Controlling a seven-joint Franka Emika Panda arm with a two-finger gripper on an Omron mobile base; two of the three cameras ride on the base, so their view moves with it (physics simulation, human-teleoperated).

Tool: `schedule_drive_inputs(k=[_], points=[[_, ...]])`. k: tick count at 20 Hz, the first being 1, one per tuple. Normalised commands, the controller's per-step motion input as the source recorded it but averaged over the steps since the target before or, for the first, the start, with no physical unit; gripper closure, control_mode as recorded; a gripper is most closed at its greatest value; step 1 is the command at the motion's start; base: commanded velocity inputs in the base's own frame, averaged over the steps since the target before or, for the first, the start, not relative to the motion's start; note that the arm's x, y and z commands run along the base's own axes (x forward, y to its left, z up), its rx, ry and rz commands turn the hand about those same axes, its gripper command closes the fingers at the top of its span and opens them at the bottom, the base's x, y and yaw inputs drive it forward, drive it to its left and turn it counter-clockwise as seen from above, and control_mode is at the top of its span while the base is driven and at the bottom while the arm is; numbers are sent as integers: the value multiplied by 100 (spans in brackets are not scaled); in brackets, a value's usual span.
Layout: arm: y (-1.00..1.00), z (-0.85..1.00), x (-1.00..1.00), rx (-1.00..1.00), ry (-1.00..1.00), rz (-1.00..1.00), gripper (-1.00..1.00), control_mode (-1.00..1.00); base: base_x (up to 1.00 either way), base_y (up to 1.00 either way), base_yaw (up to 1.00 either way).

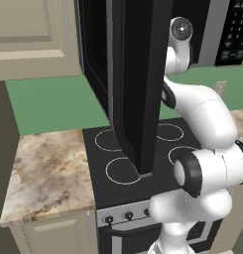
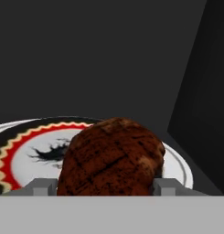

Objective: Transport the steak from the fridge to the microwave and turn on the microwave.

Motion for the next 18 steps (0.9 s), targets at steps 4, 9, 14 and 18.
schedule_drive_inputs(k=[4, 9, 14, 18], points=[[15, 0, 19, 0, 0, 0, 100, -100, 0, 0, 0], [16, 0, 14, 0, 0, 0, 100, -100, 0, 0, 0], [4, 0, 21, 0, 0, 0, 100, -100, 0, 0, 0], [3, 0, 23, 0, 0, 0, 100, -100, 0, 0, 0]])
